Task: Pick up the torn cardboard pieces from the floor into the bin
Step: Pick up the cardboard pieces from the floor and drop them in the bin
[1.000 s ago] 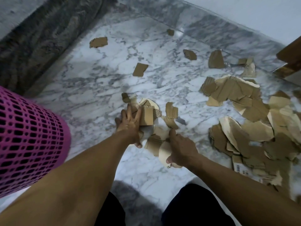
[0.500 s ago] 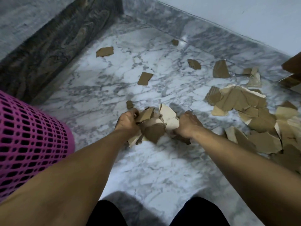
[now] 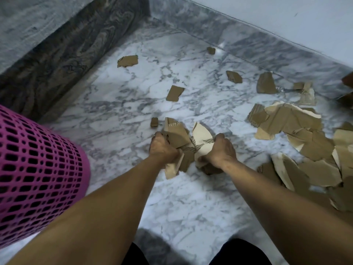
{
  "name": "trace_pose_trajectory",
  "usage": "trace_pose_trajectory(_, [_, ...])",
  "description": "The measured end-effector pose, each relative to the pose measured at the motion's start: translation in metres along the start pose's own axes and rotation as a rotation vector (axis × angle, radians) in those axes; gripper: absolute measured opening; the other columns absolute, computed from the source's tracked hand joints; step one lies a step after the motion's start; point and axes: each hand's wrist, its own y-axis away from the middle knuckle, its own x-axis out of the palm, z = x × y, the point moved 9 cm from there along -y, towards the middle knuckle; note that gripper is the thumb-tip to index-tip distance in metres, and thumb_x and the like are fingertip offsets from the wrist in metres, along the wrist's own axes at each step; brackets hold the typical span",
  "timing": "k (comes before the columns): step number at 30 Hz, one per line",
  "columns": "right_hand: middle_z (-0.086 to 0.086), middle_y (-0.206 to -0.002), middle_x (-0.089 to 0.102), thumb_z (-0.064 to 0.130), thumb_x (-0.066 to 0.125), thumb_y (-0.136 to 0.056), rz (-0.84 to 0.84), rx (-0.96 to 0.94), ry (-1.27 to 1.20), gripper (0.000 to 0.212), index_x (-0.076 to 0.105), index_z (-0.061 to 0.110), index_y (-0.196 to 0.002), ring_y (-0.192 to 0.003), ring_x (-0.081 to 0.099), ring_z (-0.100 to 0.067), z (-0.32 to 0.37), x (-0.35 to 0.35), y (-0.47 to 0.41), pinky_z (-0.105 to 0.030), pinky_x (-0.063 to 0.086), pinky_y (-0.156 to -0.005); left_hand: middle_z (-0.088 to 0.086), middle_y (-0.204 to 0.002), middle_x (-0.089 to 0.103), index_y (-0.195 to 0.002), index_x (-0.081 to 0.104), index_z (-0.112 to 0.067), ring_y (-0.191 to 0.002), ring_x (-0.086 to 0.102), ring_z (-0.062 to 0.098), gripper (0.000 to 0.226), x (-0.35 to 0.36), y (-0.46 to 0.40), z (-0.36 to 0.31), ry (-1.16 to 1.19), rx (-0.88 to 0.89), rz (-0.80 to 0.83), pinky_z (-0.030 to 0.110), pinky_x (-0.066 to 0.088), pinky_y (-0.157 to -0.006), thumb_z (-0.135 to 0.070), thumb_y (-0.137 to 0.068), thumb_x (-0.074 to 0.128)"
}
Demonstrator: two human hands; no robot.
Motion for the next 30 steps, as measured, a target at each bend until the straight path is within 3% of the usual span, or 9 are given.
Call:
trace_pose_trajectory(3, [-0.011,-0.123,0.061,0.039,0.091,-0.054,0.006,-0.017,-0.011,0.08,0.061,0.016,-0.124,-0.113,0.06,-0.029,0.001,0.005,-0.002,-0.033,0.052,-0.086,0.01,-0.128,0.052,-0.126,0.04,-0.009,-0.123,0.05,0.028,0.08,0.009,0.0,0.001,0.008,-0.031,0.018,0.03,0.045,-0.092,-0.022,-0.062,0.086])
trace_pose_trajectory(6, [-0.009,-0.124,0.061,0.038,0.089,-0.057,0.003,-0.03,-0.018,0.076,0.06,0.018,-0.124,-0.114,0.059,-0.029,0.003,0.006,-0.001,-0.033,0.052,-0.087,0.008,-0.12,0.06,-0.123,0.05,-0.008,-0.116,0.056,0.025,0.071,0.007,0.003,-0.007,-0.032,0.012,0.026,0.027,0.048,-0.087,-0.021,-0.062,0.086])
trace_pose_trajectory(9, [-0.006,-0.119,0.066,0.033,0.087,-0.063,0.022,-0.069,-0.035,0.066,0.058,0.02,-0.121,-0.109,0.062,-0.028,0.005,0.01,-0.002,-0.029,0.047,-0.077,0.008,-0.117,0.063,-0.121,0.054,-0.009,-0.11,0.06,0.025,0.07,0.011,0.004,-0.004,-0.041,0.029,0.078,0.029,0.053,-0.088,-0.023,-0.06,0.087])
trace_pose_trajectory(13, [-0.005,-0.117,0.067,0.033,0.086,-0.063,0.018,-0.087,-0.046,0.064,0.058,0.02,-0.119,-0.107,0.062,-0.029,0.007,0.009,0.002,-0.027,0.045,-0.074,0.003,-0.107,0.061,-0.118,0.047,-0.015,-0.106,0.059,0.023,0.072,0.019,0.013,-0.009,-0.099,0.095,0.099,0.03,0.05,-0.085,-0.03,-0.059,0.086])
trace_pose_trajectory(16, [-0.006,-0.116,0.068,0.034,0.084,-0.064,0.036,-0.109,-0.036,0.06,0.06,0.02,-0.117,-0.105,0.063,-0.029,0.011,0.012,0.005,-0.03,0.05,-0.077,0.006,-0.107,0.06,-0.114,0.039,-0.016,-0.106,0.059,0.026,0.06,0.02,0.018,-0.012,-0.18,0.125,0.029,0.032,0.049,-0.083,-0.021,-0.068,0.077])
trace_pose_trajectory(19, [-0.002,-0.113,0.069,0.036,0.083,-0.064,0.053,-0.139,-0.054,0.057,0.062,0.023,-0.116,-0.102,0.064,-0.028,0.015,0.008,0.009,-0.028,0.047,-0.072,0.004,-0.103,0.058,-0.112,0.04,-0.017,-0.104,0.058,0.026,0.057,0.017,0.018,-0.01,-0.099,0.116,0.032,0.029,0.047,-0.078,-0.017,-0.069,0.077])
trace_pose_trajectory(25, [0.0,-0.111,0.069,0.025,0.088,-0.06,0.071,-0.234,-0.192,0.061,0.063,0.02,-0.115,-0.102,0.064,-0.023,0.045,-0.031,0.023,-0.035,0.054,-0.085,-0.004,-0.101,0.058,-0.118,0.046,-0.021,-0.096,0.057,0.018,0.064,-0.041,0.024,-0.03,0.043,0.183,0.061,0.025,0.048,-0.076,-0.024,-0.064,0.081])
trace_pose_trajectory(28, [-0.003,-0.112,0.069,0.024,0.09,-0.058,0.049,-0.285,-0.224,0.062,0.063,0.019,-0.113,-0.103,0.063,-0.024,0.08,-0.064,0.035,-0.041,0.054,-0.088,0.002,-0.111,0.061,-0.121,0.048,-0.014,-0.091,0.054,0.017,0.067,-0.089,0.034,-0.049,0.086,0.254,0.052,0.025,0.046,-0.077,-0.007,-0.063,0.082])
trace_pose_trajectory(30, [-0.003,-0.111,0.069,0.03,0.09,-0.054,0.029,-0.329,-0.223,0.064,0.065,0.018,-0.111,-0.103,0.063,-0.024,0.106,-0.086,0.044,-0.04,0.053,-0.089,0.004,-0.105,0.061,-0.114,0.048,-0.013,-0.088,0.054,0.019,0.062,-0.121,0.042,-0.064,0.085,0.288,0.025,0.031,0.05,-0.076,-0.003,-0.062,0.081])
